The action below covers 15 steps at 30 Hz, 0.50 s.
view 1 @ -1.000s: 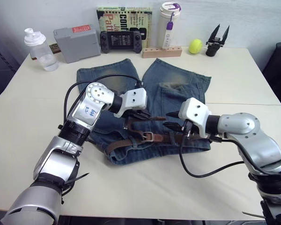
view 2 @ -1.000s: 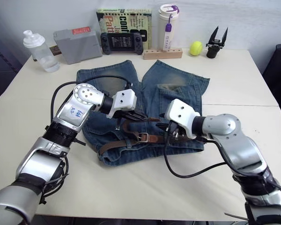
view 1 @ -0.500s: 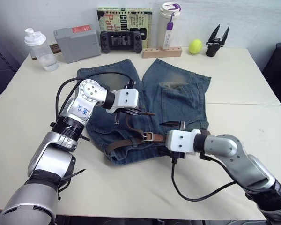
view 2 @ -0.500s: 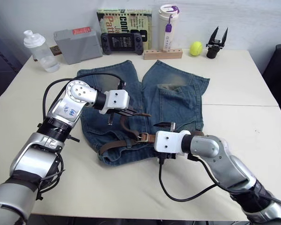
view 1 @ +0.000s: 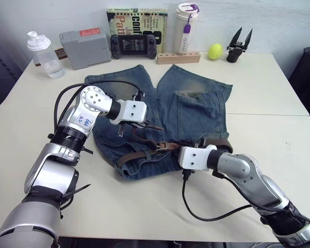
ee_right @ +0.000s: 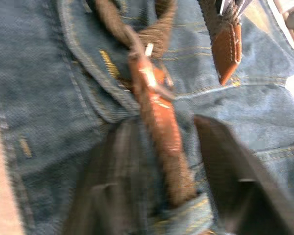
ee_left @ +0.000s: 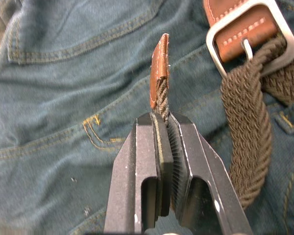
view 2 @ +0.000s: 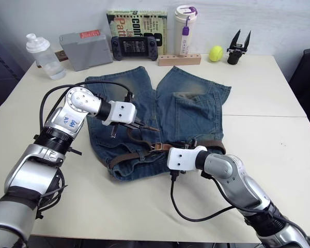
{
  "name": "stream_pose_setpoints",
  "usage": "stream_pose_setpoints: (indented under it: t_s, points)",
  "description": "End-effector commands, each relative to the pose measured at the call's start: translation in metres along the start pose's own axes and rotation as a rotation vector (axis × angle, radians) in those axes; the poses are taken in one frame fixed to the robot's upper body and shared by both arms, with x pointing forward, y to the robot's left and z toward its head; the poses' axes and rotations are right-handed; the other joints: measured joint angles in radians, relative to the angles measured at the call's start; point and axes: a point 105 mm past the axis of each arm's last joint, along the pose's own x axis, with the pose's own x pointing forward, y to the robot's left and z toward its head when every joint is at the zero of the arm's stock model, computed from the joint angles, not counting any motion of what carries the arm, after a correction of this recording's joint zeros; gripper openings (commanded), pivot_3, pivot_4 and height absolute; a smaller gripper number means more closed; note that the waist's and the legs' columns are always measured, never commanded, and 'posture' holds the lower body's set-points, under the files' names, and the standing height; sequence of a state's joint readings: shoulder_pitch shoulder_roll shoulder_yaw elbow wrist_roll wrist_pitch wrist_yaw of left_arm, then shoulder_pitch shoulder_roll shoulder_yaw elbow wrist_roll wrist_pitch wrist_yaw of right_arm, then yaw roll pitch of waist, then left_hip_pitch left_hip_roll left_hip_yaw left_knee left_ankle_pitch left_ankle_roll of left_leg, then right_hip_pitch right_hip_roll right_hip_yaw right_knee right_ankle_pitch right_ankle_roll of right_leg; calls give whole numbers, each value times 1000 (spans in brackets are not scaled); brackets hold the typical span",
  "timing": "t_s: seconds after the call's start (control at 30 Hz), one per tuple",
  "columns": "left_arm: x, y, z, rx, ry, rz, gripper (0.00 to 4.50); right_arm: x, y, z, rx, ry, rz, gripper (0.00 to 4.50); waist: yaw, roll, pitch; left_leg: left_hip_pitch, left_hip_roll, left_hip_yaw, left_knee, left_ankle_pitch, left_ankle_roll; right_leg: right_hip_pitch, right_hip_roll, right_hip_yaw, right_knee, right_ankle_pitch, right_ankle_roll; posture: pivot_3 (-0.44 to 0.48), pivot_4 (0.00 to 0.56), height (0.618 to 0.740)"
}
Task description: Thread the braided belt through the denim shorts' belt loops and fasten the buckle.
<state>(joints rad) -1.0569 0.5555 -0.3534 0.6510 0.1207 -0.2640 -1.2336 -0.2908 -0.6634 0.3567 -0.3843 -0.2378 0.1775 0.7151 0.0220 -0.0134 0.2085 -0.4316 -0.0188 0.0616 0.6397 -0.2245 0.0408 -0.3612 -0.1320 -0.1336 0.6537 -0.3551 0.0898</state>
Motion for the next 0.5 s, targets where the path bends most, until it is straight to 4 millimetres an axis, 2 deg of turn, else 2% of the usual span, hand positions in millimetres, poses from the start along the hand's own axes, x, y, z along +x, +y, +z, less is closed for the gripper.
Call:
stream_pose_setpoints:
  t_s: [0.03,0.3,0.4,0.47,0.5]
  points:
    - [-9,11,5,35,-1,35,0,-7,-4,11,-20,-53,-1,843,0,0,0,0,0,0,0,0,0,0,0,0,0,0,0,0,150,697]
    - [-7,10,4,34,-3,33,0,-11,-4,9,-34,-70,32,843,-1,0,0,0,0,0,2,0,0,0,0,0,1,0,0,0,150,697]
    - [-8,10,4,35,0,35,0,-12,-8,10,-90,-66,11,1629,-1,0,0,0,0,0,3,0,0,0,0,0,1,0,0,0,150,697]
    - [-9,10,4,34,1,35,0,-11,-7,9,-116,-62,15,2540,-1,0,0,0,0,0,4,0,1,0,0,0,2,0,0,0,150,697]
    - [-9,10,4,34,1,35,0,-11,-6,9,-120,-61,20,2540,-1,0,0,0,0,0,4,-1,1,0,0,0,2,0,0,0,150,697]
